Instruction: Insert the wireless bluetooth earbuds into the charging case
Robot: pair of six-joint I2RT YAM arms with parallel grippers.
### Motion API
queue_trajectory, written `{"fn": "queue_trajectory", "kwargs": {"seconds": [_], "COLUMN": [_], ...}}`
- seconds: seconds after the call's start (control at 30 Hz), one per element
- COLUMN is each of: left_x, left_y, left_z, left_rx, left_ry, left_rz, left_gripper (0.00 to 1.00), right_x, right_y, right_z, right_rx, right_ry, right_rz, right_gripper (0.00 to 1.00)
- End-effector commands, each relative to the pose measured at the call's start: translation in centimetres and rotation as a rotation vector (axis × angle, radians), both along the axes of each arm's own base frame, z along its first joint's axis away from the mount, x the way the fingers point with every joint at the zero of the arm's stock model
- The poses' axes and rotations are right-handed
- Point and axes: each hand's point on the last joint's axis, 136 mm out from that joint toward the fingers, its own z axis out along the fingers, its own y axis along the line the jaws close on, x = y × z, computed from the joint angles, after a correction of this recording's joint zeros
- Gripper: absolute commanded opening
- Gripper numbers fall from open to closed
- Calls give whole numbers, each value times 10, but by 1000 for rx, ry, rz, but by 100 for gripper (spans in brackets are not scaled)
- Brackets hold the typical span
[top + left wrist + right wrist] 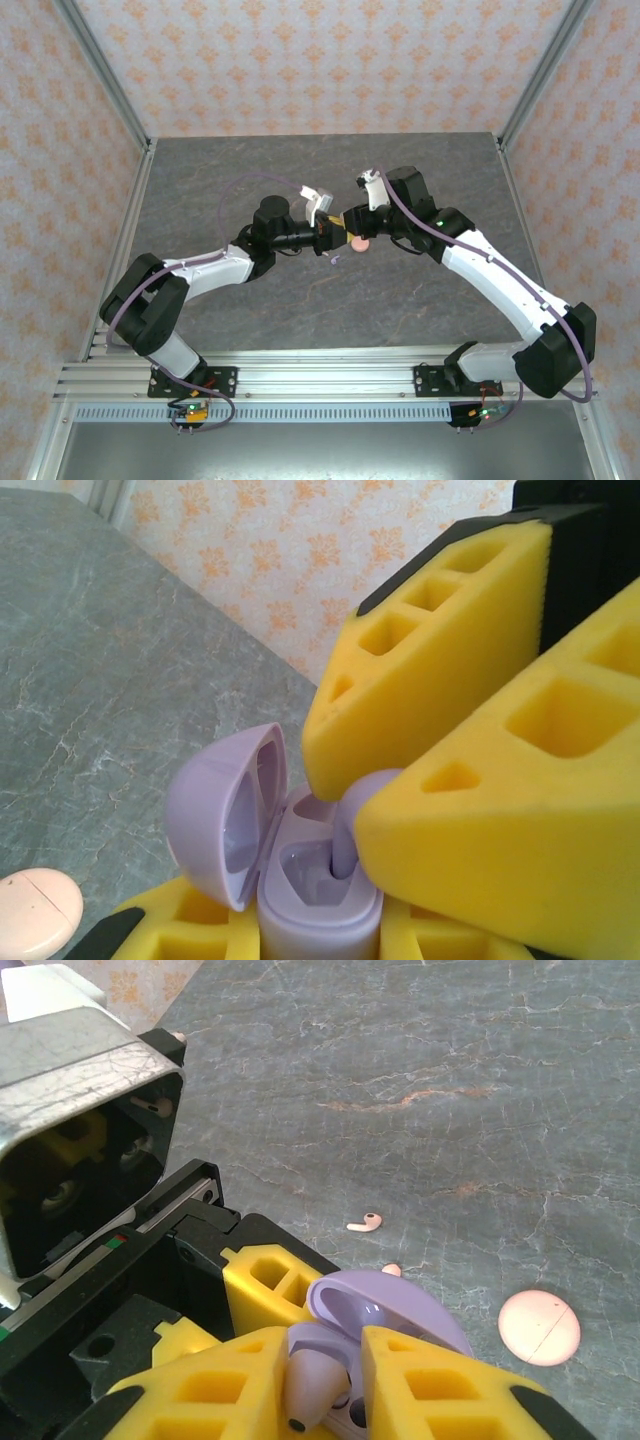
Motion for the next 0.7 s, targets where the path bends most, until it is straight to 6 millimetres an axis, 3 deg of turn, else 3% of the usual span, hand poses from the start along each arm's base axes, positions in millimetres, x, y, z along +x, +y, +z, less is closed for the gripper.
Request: {"fn": "queue_trajectory", "kwargs": {"seconds": [0.0,0.4,0.67], "left_x": [-3,-7,-7], "left_y": [-4,-4,4], "left_z": [31,17,11], "left_rx": [-22,67,113], "left_ry": [-106,-162,-229], "left_rz": [-5,5,41], "left_gripper": [0,0,0], "right_x": [-7,-1,-6], "right_y": [1,-5,-10], "right_z": [-3,7,24], "right_rx": [-9,5,37], "right_ry": [17,-1,-18], "right_rz": [29,-37,-65], "right_gripper": [31,55,60]}}
